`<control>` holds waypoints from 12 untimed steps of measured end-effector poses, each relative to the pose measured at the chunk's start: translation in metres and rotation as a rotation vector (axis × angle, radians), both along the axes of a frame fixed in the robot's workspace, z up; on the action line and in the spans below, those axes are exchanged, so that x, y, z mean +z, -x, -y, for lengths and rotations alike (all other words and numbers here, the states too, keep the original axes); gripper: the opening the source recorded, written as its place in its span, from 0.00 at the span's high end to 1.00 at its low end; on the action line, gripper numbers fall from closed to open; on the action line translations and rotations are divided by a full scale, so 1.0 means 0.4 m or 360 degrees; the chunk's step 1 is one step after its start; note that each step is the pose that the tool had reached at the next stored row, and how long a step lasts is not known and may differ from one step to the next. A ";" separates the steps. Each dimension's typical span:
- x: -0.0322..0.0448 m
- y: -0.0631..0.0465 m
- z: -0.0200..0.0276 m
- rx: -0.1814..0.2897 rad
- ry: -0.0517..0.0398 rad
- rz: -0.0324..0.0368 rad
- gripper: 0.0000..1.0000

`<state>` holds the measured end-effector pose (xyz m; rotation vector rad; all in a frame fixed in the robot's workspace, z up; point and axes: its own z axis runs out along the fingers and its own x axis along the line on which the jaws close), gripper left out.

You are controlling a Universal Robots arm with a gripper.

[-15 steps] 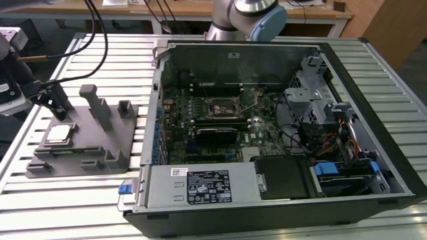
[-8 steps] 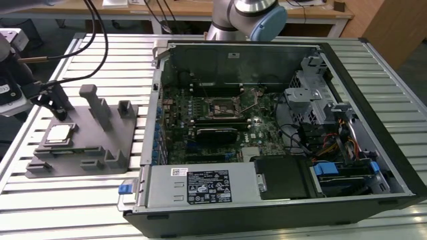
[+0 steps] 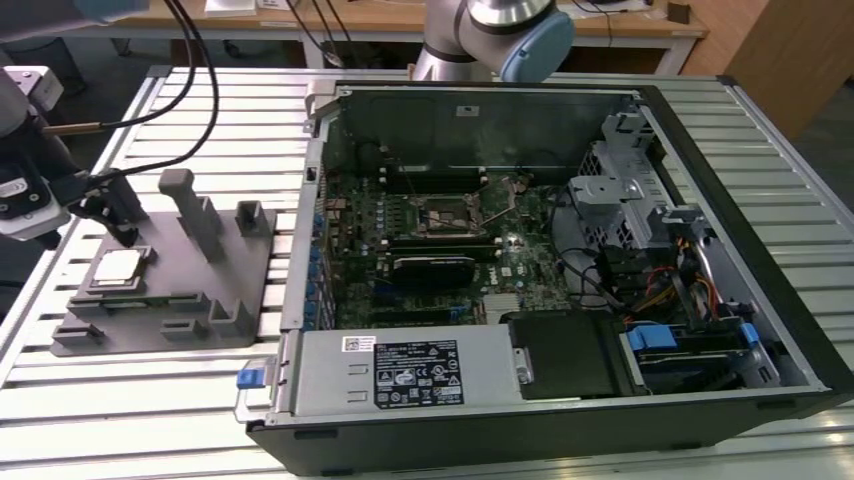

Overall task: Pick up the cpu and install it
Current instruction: 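Pick up the cpu and move it towards the insertion slot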

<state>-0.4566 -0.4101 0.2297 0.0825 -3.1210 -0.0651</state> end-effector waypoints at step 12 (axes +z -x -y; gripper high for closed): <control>-0.041 -0.002 0.000 0.0000 0.0000 0.0000 0.18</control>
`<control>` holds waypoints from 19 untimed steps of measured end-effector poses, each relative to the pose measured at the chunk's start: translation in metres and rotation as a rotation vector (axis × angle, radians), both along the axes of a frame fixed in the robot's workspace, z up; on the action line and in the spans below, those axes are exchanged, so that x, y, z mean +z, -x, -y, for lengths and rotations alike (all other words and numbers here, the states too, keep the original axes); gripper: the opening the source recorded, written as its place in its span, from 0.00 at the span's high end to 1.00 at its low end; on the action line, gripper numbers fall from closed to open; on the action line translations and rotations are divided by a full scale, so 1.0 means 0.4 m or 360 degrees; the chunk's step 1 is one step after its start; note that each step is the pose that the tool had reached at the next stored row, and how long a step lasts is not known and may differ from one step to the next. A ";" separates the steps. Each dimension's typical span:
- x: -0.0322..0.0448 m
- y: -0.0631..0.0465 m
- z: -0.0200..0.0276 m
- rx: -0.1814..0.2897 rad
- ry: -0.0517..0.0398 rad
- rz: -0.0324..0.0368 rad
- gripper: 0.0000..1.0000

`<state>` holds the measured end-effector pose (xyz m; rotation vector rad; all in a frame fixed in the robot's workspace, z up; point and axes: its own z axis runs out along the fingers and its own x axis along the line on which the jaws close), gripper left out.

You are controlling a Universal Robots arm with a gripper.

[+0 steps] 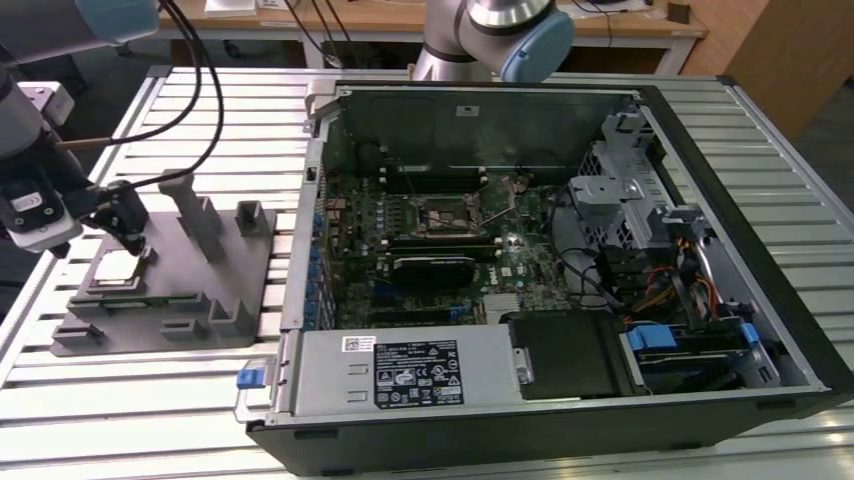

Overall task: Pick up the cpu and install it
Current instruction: 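Pick up the cpu and move it towards the insertion slot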

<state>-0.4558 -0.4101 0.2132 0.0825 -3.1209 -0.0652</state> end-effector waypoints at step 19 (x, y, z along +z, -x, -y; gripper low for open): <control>-0.017 0.000 0.000 0.0000 0.0000 0.0000 0.18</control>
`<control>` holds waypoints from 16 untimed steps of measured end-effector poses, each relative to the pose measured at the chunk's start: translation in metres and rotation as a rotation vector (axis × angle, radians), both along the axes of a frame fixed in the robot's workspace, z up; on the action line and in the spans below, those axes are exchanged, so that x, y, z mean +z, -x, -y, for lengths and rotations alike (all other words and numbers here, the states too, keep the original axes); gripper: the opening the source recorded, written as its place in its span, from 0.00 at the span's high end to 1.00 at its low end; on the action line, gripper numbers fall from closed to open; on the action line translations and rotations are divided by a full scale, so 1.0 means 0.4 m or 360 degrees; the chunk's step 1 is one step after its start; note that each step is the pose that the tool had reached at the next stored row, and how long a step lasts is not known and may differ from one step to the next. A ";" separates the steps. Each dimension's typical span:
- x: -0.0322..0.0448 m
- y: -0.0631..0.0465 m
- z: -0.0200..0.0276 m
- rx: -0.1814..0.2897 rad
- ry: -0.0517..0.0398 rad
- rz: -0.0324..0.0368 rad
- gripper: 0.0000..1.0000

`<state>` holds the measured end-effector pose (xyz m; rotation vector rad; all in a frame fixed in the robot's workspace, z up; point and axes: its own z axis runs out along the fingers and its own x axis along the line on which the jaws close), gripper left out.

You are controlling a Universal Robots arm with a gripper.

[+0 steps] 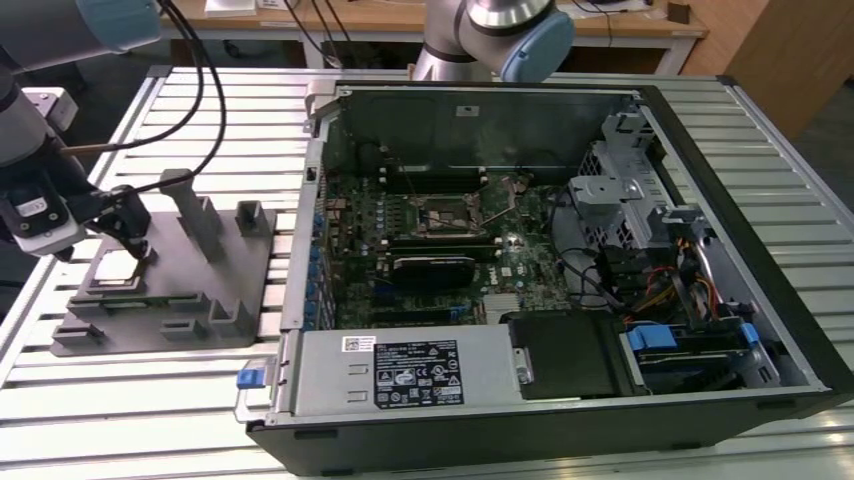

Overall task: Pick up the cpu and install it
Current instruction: 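Pick up the cpu and move it towards the insertion slot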

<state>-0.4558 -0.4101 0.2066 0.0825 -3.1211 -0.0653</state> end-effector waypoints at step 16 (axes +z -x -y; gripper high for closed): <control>-0.030 -0.001 0.000 -0.0005 0.0000 -0.0001 0.18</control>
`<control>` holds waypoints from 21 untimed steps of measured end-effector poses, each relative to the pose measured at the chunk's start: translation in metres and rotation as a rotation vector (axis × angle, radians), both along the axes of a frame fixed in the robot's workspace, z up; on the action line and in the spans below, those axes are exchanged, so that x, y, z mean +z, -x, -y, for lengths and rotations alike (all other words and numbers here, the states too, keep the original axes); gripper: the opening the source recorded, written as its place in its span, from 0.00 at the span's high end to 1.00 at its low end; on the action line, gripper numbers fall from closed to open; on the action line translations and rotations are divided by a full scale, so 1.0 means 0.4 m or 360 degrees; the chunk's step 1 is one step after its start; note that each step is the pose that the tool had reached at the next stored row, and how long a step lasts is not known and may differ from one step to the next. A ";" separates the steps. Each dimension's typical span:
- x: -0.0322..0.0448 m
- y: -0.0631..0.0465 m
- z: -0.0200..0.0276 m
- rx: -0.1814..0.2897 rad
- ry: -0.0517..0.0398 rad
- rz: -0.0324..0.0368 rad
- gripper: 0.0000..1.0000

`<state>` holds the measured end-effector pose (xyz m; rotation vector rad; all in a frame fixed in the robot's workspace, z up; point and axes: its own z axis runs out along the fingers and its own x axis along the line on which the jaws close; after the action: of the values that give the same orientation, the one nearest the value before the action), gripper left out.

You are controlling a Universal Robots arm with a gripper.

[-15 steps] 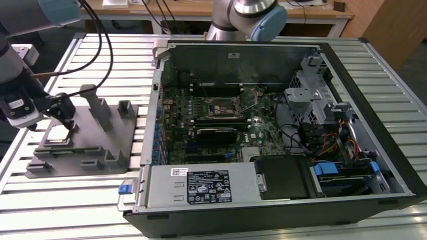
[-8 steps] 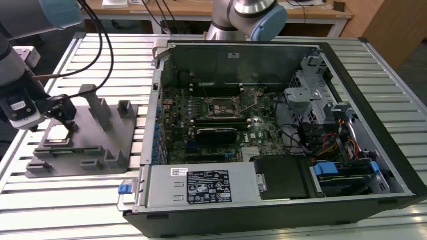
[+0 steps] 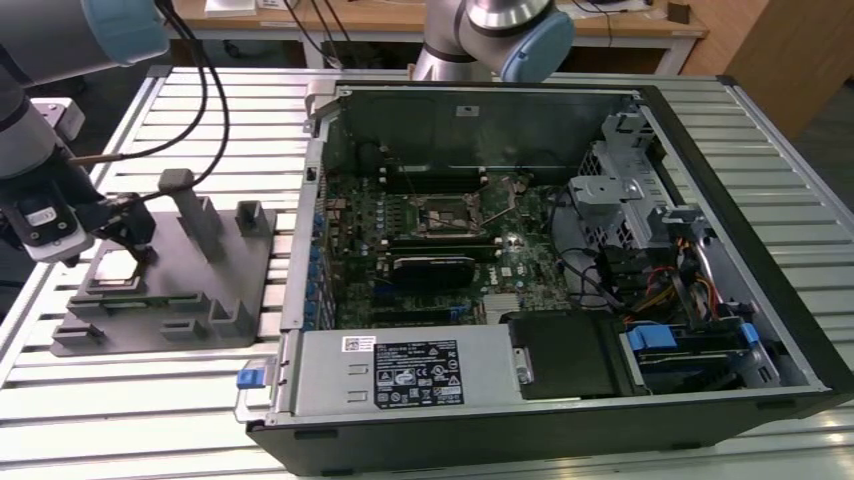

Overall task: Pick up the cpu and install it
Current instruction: 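Pick up the cpu and move it towards the insertion slot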

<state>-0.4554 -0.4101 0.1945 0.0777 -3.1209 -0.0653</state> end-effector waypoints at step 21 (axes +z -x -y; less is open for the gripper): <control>-0.033 -0.002 0.000 -0.0031 0.0001 0.0000 0.35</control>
<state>-0.4544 -0.4101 0.1814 0.0473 -3.1219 -0.0648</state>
